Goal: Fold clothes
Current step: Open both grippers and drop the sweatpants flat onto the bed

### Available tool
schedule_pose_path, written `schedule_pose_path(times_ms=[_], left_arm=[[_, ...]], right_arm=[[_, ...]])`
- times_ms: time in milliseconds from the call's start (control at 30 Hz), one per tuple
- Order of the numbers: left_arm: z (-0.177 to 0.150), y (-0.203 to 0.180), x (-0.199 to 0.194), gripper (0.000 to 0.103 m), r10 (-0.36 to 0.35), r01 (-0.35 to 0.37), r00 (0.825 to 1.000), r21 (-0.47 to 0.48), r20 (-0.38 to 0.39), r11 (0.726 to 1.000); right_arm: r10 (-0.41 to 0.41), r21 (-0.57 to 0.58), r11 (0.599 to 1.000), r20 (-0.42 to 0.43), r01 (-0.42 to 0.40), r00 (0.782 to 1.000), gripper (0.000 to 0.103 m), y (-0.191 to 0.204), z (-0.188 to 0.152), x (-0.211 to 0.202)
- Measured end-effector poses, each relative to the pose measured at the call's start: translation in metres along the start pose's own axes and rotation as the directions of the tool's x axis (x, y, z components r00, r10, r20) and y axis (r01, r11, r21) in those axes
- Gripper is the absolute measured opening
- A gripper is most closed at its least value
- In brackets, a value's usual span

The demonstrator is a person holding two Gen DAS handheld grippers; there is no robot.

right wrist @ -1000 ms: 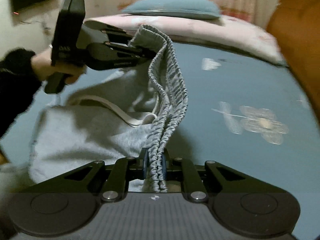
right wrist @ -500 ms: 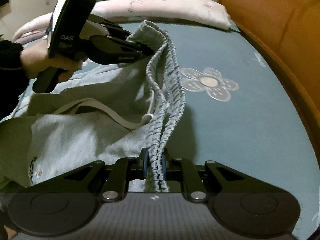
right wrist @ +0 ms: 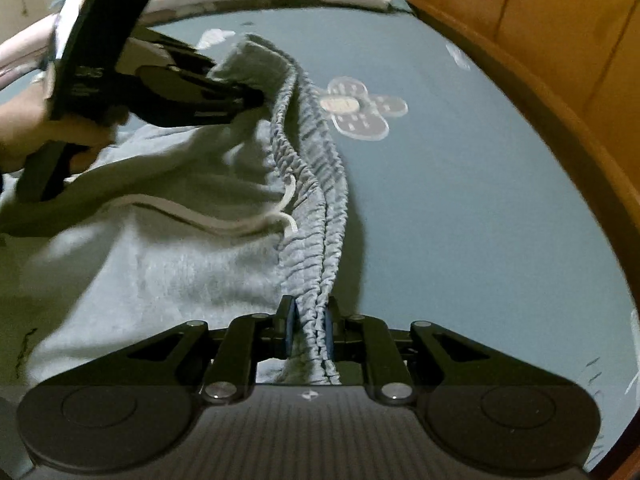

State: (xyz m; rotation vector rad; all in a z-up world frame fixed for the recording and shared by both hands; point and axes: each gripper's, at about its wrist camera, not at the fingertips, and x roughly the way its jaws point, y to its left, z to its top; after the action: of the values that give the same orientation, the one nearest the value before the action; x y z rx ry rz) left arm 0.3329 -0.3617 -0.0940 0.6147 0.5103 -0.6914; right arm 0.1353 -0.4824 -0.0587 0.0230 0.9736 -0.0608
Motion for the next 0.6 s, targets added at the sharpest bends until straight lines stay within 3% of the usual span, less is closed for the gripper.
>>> schedule_pose_path(times_ms=[33, 200, 400, 600], left_arm=[[-0.001, 0.000, -0.002, 0.037, 0.007, -0.007, 1.000, 0.007, 0.000, 1.000], [-0.001, -0.001, -0.029, 0.050, 0.007, -0.008, 0.999, 0.026, 0.040, 1.000], [-0.005, -0.005, -0.080, 0.052, -0.001, -0.008, 0.998, 0.133, 0.069, 0.991], [-0.035, -0.015, -0.159, 0.052, -0.056, 0.038, 0.994, 0.183, 0.094, 0.982]], right_arm=[[-0.007, 0.013, 1.000, 0.001, 0.007, 1.000, 0.023, -0.002, 0.000, 0.001], [-0.026, 0.078, 0.997, 0.010, 0.025, 1.000, 0.048, -0.012, -0.002, -0.001], [-0.040, 0.135, 0.990, 0.058, 0.032, 0.998, 0.055, -0.021, -0.012, -0.030], [-0.036, 0.149, 0.989, 0.080, 0.024, 0.996, 0.056, -0.020, -0.025, -0.056]])
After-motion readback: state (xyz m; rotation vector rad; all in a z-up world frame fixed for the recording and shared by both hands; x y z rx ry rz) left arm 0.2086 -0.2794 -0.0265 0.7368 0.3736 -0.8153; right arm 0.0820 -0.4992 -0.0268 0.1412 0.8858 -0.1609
